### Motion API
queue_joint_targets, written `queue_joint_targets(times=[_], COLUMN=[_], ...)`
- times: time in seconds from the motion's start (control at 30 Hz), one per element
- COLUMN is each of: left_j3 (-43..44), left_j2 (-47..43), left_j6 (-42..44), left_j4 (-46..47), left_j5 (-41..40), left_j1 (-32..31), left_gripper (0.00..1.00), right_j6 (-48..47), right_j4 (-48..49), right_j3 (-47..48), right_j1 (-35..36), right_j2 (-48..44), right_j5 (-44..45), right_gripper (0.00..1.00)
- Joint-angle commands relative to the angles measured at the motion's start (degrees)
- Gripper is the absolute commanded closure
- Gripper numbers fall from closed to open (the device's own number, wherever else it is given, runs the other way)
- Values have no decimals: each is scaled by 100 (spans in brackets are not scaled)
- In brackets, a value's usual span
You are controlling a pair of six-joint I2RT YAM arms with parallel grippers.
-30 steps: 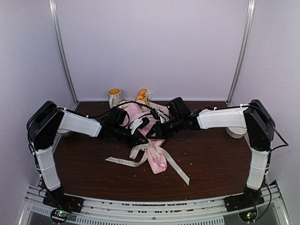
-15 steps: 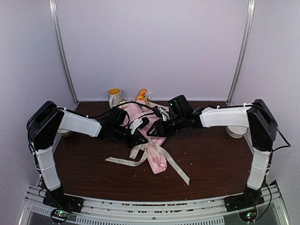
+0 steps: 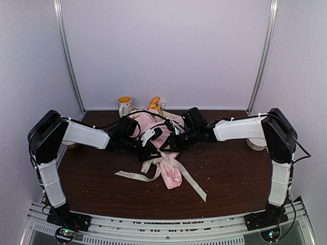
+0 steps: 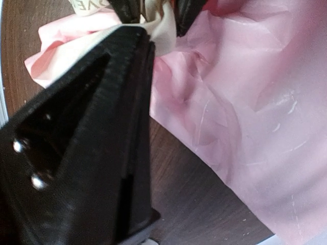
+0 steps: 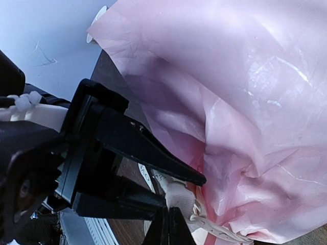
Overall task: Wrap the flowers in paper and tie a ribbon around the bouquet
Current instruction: Cross the half-tied ribbon over the folded bouquet.
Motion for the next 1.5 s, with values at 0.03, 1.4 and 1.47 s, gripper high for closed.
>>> queue_joint_targets(times=[0.03,1.4,1.47], left_j3=[-325,341,336], left_j2=[-497,230,226], left_j6=[194,-209,-192], left_j4=[226,-112,-115], left_j5=[187,-402,-337], left_j1=[33,68,63], left_gripper=[56,84,94], right_j6=[5,65,47], right_j4=[224,602,644], right_j3=[-51,-397,-417], right_j1=[-8,70,61], right_j2=[-240,-641,-664], right_j5=[78,-354,-512], right_gripper=[100,100,100])
